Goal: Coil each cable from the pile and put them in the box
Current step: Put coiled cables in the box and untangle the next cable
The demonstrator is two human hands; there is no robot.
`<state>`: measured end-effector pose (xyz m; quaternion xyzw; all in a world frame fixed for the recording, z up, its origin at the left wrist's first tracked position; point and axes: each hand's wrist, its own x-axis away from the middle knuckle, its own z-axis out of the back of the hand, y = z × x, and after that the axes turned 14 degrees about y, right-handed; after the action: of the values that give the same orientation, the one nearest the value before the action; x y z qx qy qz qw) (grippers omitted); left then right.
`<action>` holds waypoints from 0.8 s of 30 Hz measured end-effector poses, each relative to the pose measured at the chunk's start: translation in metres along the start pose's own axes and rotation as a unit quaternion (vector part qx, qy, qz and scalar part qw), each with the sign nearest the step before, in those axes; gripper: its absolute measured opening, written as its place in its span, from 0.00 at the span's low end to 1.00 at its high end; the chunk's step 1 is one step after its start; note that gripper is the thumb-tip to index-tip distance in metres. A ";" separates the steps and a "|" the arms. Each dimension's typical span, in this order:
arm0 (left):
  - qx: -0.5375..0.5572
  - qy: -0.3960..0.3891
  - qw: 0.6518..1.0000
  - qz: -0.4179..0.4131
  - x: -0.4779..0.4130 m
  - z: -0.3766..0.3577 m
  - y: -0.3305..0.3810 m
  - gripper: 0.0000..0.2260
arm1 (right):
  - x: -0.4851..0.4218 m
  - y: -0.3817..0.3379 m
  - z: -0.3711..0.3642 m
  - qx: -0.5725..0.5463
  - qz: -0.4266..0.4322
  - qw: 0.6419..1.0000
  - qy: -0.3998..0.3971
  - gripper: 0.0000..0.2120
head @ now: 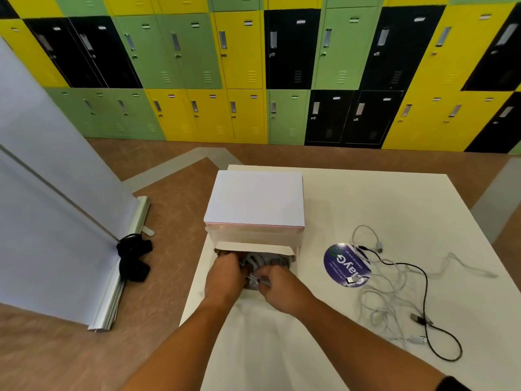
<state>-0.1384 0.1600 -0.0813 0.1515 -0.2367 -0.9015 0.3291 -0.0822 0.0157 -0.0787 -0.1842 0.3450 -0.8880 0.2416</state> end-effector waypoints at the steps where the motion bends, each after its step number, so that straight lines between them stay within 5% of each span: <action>1: -0.002 0.005 1.000 -0.008 0.003 0.000 0.001 0.08 | 0.006 0.001 0.006 -0.008 0.001 1.000 0.000 0.17; 8: -0.056 0.064 0.994 -0.076 0.030 0.013 0.014 0.09 | 0.035 0.023 0.049 -0.057 0.017 0.997 0.050 0.10; 24: 0.065 -0.131 0.968 -0.204 0.062 -0.053 0.173 0.07 | 0.075 0.136 0.184 -0.046 -0.088 0.977 0.188 0.07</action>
<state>-0.0709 -0.0142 -0.0424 0.0987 -0.3004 -0.9440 0.0941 -0.0111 -0.2098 -0.0339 -0.0546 0.4070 -0.9079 0.0845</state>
